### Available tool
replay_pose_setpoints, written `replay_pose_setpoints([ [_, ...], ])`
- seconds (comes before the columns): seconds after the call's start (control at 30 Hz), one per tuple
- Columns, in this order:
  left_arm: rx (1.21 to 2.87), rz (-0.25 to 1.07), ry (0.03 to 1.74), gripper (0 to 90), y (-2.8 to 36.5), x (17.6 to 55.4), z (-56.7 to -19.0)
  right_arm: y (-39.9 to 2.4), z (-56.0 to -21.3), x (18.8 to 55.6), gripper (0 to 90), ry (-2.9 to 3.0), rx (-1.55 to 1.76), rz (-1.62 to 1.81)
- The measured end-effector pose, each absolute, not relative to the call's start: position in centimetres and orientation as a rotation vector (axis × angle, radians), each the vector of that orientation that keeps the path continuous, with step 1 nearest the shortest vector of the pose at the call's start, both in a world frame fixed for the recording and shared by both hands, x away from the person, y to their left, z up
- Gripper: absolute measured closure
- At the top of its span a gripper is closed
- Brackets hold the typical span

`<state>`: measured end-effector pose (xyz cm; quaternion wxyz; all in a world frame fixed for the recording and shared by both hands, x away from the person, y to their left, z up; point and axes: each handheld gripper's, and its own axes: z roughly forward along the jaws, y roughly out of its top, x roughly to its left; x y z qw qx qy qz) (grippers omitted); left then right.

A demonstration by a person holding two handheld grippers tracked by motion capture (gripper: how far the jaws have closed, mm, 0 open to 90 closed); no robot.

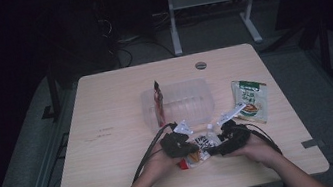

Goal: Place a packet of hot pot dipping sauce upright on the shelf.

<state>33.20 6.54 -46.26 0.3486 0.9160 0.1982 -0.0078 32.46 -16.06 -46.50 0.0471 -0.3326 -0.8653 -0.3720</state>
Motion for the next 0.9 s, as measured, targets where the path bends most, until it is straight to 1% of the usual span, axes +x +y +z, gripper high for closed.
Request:
replay_pose_setpoints([
  [0.13, 2.375, -0.020, 0.512, 90.0, 6.6, 33.2, -46.3, -16.0, -46.6, 32.6, 53.5, -2.628, -1.033, -1.141],
  [0.17, 2.375, -0.020, 0.512, 90.0, 6.6, 33.2, -46.3, -16.0, -46.6, 32.6, 53.5, -2.628, -1.033, -1.141],
  [0.33, 2.372, -0.022, 0.512, 90.0, 6.6, 33.3, -46.3, -15.8, -46.3, 32.5, 73.7, -2.626, -1.023, -1.170],
  [0.47, 2.364, -0.029, 0.520, 90.0, 6.7, 33.3, -46.3, -15.6, -46.1, 32.4, 76.9, -2.656, -0.997, -1.176],
  [0.6, 2.354, -0.041, 0.518, 89.9, 7.0, 33.2, -46.1, -15.7, -45.9, 32.3, 83.3, -2.660, -0.969, -1.193],
  [0.63, 2.354, -0.041, 0.518, 89.9, 7.0, 33.2, -46.1, -15.7, -45.9, 32.3, 83.3, -2.660, -0.969, -1.193],
  [0.73, 2.352, -0.049, 0.514, 88.9, 7.4, 33.0, -45.8, -15.9, -45.6, 32.2, 87.3, -2.648, -0.952, -1.217],
  [0.9, 2.340, -0.035, 0.504, 88.3, 8.0, 32.6, -45.1, -16.2, -44.8, 32.0, 88.3, -2.628, -0.895, -1.289],
])
